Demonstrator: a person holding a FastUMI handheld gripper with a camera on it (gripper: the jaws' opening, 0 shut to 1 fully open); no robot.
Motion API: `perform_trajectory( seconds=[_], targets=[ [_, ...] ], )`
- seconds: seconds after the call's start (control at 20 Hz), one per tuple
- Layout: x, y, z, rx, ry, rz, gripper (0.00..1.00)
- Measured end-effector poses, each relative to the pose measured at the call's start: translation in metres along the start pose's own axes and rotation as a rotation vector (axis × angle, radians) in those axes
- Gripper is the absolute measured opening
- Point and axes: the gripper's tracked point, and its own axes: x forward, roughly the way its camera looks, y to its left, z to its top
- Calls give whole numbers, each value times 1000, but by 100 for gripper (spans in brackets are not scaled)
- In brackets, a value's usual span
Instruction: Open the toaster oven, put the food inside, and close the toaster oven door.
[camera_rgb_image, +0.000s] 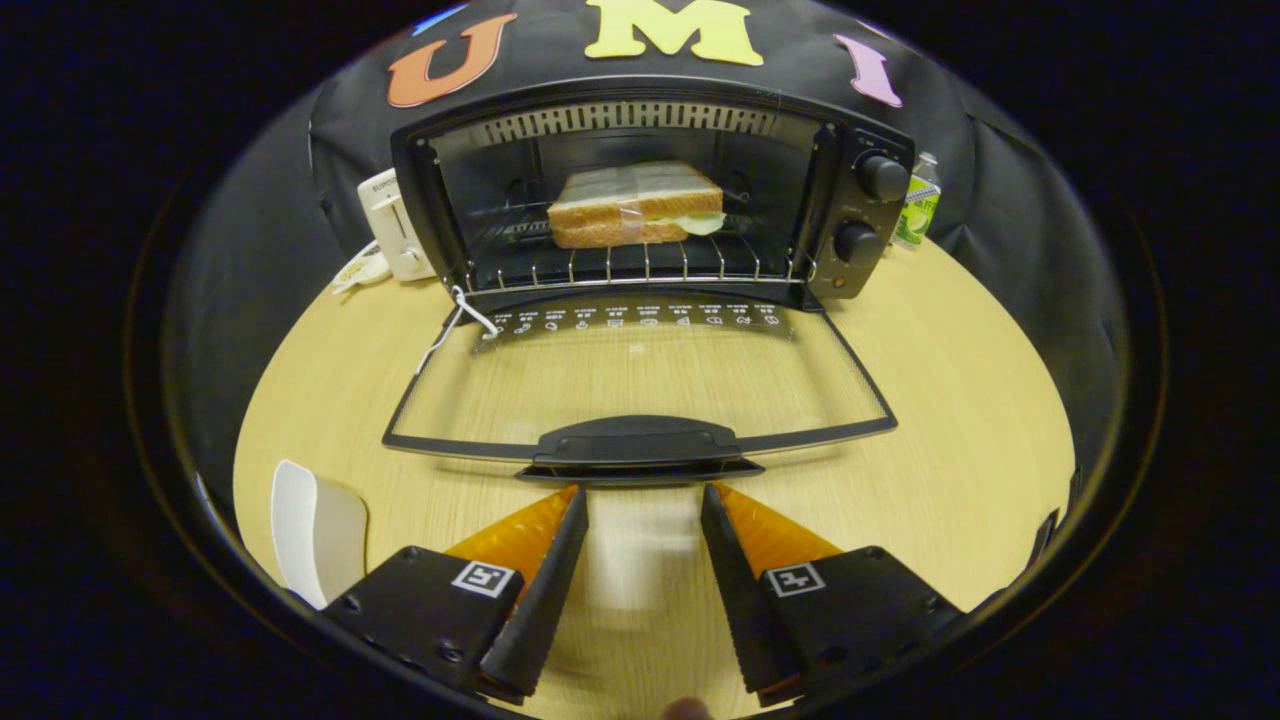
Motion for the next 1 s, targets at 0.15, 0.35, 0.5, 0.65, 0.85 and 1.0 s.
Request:
perform_trajectory(
  seconds=[0.15, 0.35, 0.5, 0.65, 0.85, 1.0],
  targets=[
    [-2, 1, 2, 18, 8, 6, 77],
    [-16, 1, 9, 31, -16, 17, 77],
    [-35, 2, 21, 46, -61, 38, 77],
    [-54, 2, 37, 36, -126, 45, 77],
    [-72, 4, 64, -2, -206, 44, 77],
    [-86, 5, 91, 3, -259, 48, 77]
  ],
)
